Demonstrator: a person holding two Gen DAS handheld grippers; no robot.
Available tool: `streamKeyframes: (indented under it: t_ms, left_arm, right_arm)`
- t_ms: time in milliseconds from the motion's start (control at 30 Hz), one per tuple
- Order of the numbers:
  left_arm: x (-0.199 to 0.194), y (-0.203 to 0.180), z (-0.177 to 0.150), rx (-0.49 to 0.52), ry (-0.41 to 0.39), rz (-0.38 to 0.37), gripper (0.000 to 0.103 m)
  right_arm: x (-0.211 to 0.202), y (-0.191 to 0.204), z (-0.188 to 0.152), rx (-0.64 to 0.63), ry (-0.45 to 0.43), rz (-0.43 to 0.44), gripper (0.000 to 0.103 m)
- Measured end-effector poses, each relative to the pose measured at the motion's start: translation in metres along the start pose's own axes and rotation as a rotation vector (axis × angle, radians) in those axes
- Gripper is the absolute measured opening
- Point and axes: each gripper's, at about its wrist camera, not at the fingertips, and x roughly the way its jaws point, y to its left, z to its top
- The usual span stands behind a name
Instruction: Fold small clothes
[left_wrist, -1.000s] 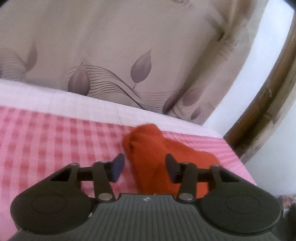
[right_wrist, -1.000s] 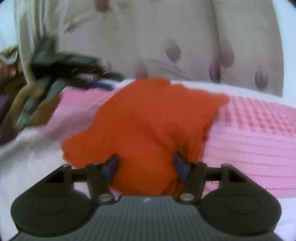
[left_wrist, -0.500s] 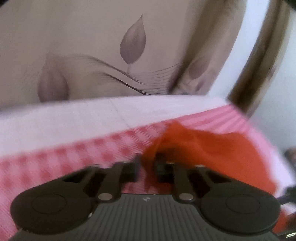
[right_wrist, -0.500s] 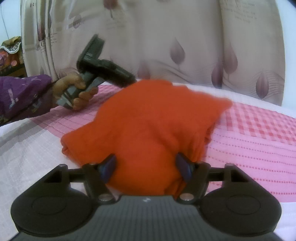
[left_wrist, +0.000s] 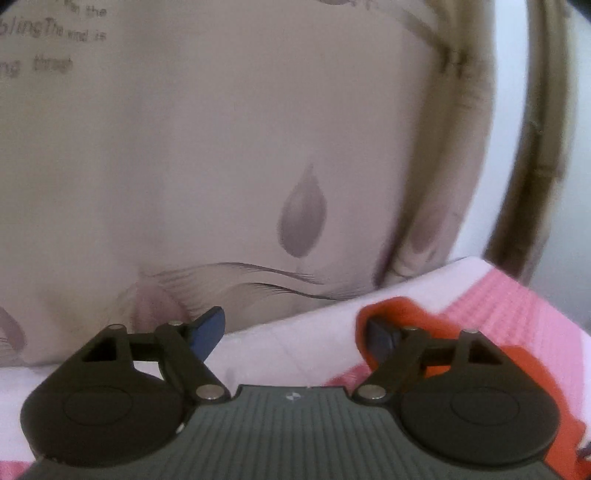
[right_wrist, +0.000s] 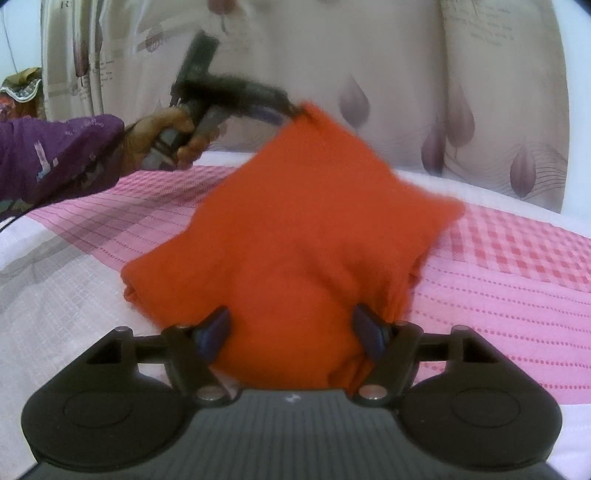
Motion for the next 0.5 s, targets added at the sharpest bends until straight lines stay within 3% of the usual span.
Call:
streamKeyframes:
  t_ms: [100,133,200,267,300,367,500]
  left_arm:
    - [0.006,-0.024,-0.005,0.158,0.029,0.119,0.08]
    - [0.008,-0.025,-0.007,0.161,0.039,0.144,0.083]
    - [0.008,-0.012,-0.005,0.065,0.068,0.078,0.083]
    - [0.014,0.012,0.001,-0.114,0.152,-0.13,0.083]
    - [0.014,0.019,0.006,-0.171,0.159,-0.148,0.082]
    - [0.01,0.02,0.017,-0.126,0.124,-0.072,0.082]
    - [0.002,-0.002,0.028,0.008,0.085,0.005,0.085]
  right_arm:
    - [0.0,0.0,-0.001,0.0,-0.001,0.0,0.074]
    - [0.0,0.001,-0.001,-0.001,-0.001,-0.001,0.074]
    - [0.001,0.0,-0.001,-0.001,-0.002,-0.001,0.074]
    - [0.001,0.0,-0.002,-0.002,-0.001,-0.001,0.074]
    - [0.001,0.0,-0.002,-0.001,-0.001,0.0,0.074]
    - [0.001,0.001,-0.002,-0.001,-0.001,0.0,0.074]
    - [0.001,0.001,-0.002,0.0,-0.002,0.001,0.075]
